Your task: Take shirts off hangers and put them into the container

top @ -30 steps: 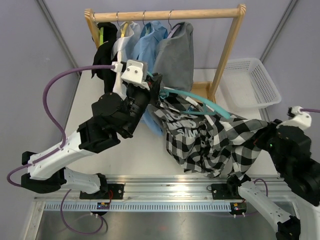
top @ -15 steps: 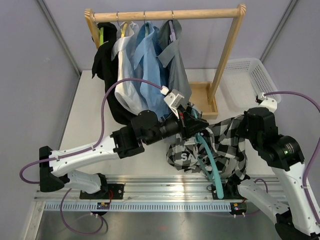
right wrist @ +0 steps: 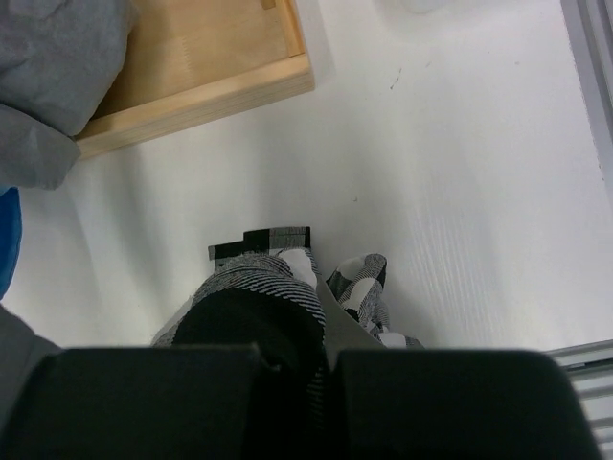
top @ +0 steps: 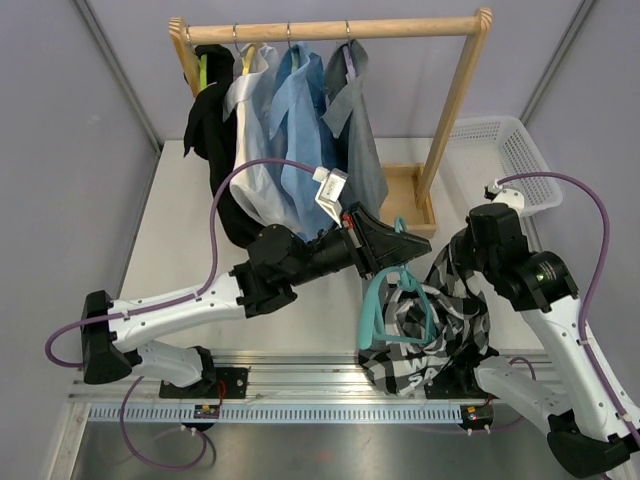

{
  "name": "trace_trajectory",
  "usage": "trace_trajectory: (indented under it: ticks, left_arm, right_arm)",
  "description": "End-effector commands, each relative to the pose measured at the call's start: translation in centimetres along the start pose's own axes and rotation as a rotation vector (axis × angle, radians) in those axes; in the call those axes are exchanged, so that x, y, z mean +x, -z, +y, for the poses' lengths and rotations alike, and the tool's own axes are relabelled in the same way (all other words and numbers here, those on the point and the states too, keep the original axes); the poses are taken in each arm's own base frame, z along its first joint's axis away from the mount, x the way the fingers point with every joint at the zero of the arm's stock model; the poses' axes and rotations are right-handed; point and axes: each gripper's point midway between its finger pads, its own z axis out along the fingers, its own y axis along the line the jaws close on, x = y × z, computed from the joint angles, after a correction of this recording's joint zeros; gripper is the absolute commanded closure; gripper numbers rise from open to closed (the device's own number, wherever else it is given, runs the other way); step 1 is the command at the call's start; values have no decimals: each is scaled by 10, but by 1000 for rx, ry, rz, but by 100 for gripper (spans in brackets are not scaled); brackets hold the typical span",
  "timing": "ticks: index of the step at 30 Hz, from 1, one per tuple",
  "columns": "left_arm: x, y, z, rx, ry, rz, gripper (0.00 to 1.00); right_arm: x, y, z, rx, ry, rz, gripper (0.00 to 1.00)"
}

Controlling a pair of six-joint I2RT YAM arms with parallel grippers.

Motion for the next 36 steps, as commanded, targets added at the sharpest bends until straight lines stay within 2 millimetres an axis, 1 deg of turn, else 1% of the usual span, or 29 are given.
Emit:
trace_trajectory:
  ticks: [1,3,4,5,7,9,11,12,13,14,15,16,17,18,19,20,21,22,24,26,28,29,30,31,32,33,34,35,36]
  left_arm:
    - [-25,6,-8,51,98,-104,100]
    - [-36,14,-11,43,85,-140,100]
    - [-41,18,-2,-3,50,-175,100]
    - [-50,27,-7,-27,17,-193,100]
    - [-61,33,10,-159,-30,-225,100]
    - [-67,39,24,-291,-121,-192,100]
    - [-74,49,29,-349,-188,-196,100]
    - [-86,59,13,-315,-209,-234,100]
    - [-92,65,8,-301,-241,-256,100]
    - [-99,69,-1,-279,-260,-284,100]
    - [-108,74,-8,-278,-282,-304,100]
    - [-115,78,-12,-290,-329,-304,100]
    - [-108,78,-4,-338,-358,-247,100]
    - [-122,77,-18,-338,-380,-249,100]
    - [-117,70,-7,-384,-419,-197,100]
    - [-103,74,9,-457,-438,-100,100]
    - [-107,74,5,-467,-459,-79,100]
    - [-99,74,13,-486,-469,-38,100]
    - [-83,82,30,-553,-483,37,100]
    - [-64,92,47,-628,-529,126,100]
    - [-53,103,65,-717,-596,200,100]
    - [-37,100,71,-719,-618,250,100]
    - [-28,98,73,-694,-667,302,100]
    - [-17,92,72,-674,-687,324,100]
    - [-6,87,79,-678,-710,359,100]
    - [2,81,81,-658,-738,390,100]
    - [10,75,78,-631,-747,412,100]
    - [11,66,74,-608,-752,416,100]
    - [24,61,84,-617,-773,462,100]
  right_arm:
    - [-14,1,1,0,-15,-58,100]
    - [-12,-1,-1,18,-22,-43,100]
    - [-9,-5,0,26,-20,-29,100]
    - [-8,-6,-1,30,-22,-24,100]
    - [-7,-7,-1,30,-23,-24,100]
    - [-10,-6,-2,36,-26,-38,76]
    - [-14,-5,-5,54,-16,-50,71]
    - [-15,-6,-6,65,-11,-50,66]
    - [-14,-10,-6,75,-5,-41,55]
    - [-11,-12,-7,89,-2,-26,27]
    - [-11,-13,-7,97,-4,-18,9]
    - [-10,-16,-7,112,-5,-5,1]
    - [-10,-15,-8,120,-16,-2,1]
    - [-15,-11,-6,114,-23,-12,1]
    - [-21,-6,-6,105,-35,-32,1]
    - [-27,-1,-4,84,-39,-54,1]
    - [-38,10,-2,52,-57,-94,1]
    - [-43,17,-1,32,-59,-109,1]
    - [-51,32,7,-40,-53,-119,1]
    - [-50,44,18,-120,-36,-100,0]
    - [-64,68,23,-201,-53,-157,0]
    - [-72,80,27,-246,-52,-191,1]
    - [-89,105,27,-296,-71,-262,1]
    - [-97,119,28,-328,-66,-292,0]
    - [-104,131,29,-353,-66,-317,1]
    - [-121,153,30,-391,-75,-365,0]
    - [-119,161,33,-415,-53,-343,1]
    - [-130,182,32,-451,-59,-380,0]
    - [-131,183,38,-468,-45,-363,1]
